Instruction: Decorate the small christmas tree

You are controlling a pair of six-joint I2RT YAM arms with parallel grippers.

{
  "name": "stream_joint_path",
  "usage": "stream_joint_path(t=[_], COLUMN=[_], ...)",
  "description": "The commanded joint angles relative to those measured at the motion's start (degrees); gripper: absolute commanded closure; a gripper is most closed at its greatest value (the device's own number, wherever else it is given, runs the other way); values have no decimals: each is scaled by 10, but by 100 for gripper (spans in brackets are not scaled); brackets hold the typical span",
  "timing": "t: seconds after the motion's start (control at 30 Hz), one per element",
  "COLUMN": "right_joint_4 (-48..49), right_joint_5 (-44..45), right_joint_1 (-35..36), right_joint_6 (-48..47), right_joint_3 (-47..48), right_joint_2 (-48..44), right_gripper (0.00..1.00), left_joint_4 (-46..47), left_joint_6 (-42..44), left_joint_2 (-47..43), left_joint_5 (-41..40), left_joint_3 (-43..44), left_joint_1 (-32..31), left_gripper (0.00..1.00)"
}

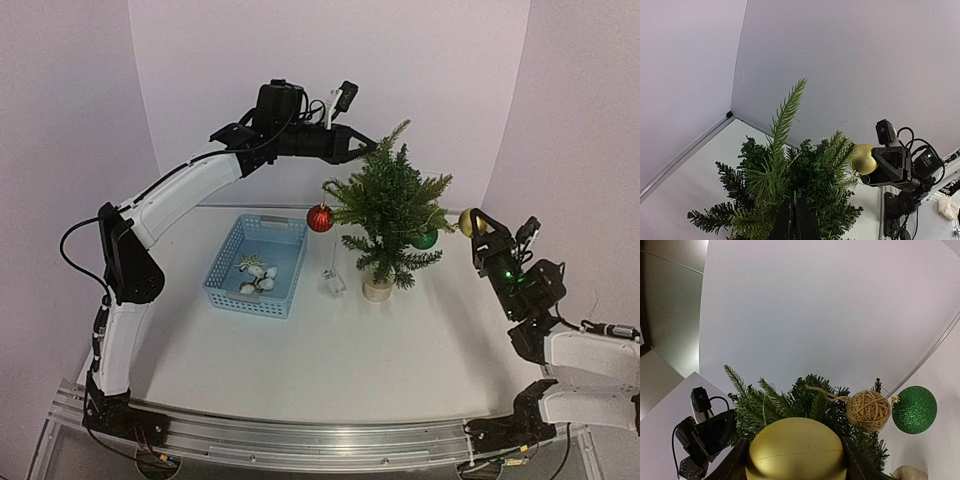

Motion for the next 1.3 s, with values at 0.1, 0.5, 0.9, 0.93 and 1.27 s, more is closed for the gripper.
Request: stream_joint_path(t=[0.1, 0.5, 0.9, 0.93, 1.27], right_joint_4=[17, 13, 2, 2, 1], right_joint_5=[-14, 13, -21, -25, -11], right_joint_1=[-2, -1, -2, -2, -1], right_joint_6=[0, 2, -12, -17, -30], right_joint_3=[28, -16, 18, 24, -7], right_joint_2=[11, -52, 0, 3, -49], right_gripper=[100, 100, 100, 100, 100], left_joint_4=[-43, -40, -43, -44, -41], left_joint_6=[6, 4, 8, 8, 6], left_joint_2=[-9, -7, -8, -9, -8], left_joint_5=[6, 10, 9, 9, 10], left_joint_3=[-11, -11, -11, -12, -10], left_joint_1=[0, 2, 2, 2, 3], left_gripper=[100, 100, 100, 100, 100])
